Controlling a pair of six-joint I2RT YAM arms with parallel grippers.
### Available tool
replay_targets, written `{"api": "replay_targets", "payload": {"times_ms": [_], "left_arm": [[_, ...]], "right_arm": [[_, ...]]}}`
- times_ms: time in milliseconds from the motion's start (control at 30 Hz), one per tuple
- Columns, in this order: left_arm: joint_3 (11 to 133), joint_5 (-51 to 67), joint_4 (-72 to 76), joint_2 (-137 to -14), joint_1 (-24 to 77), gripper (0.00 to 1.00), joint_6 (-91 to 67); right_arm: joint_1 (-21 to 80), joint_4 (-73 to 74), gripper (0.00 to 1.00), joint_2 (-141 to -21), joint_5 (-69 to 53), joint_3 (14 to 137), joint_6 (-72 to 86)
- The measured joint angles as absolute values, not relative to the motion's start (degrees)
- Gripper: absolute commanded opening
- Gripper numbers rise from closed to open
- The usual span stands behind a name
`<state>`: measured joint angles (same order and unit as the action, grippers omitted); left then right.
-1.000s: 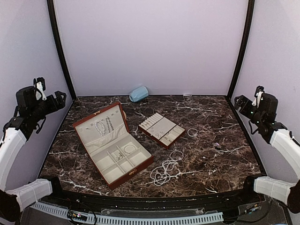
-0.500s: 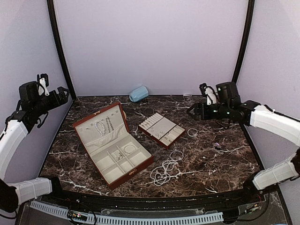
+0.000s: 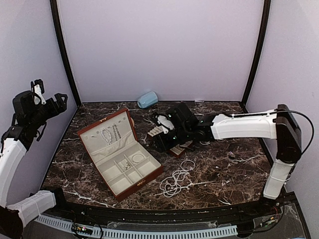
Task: Organize the mixed jewelry
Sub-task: Move the jewelry box to the center of the board.
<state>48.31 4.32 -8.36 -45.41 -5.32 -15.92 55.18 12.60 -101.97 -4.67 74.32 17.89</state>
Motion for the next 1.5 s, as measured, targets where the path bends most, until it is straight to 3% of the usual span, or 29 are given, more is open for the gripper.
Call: {"api": "replay_targets", "payload": {"times_ms": [667, 1500], "left_arm": [[47.4, 1.21, -8.38, -43.13, -5.96, 0.99, -15.44], [46.7, 0.97, -8.47, -42.24, -6.02, 0.99, -15.44]], "right_arm": [[60.95, 14.83, 0.37, -121.67, 9.26, 91.7, 16.38], [61.93, 16.78, 0.0, -126.37, 14.61, 96.42, 20.56]]}}
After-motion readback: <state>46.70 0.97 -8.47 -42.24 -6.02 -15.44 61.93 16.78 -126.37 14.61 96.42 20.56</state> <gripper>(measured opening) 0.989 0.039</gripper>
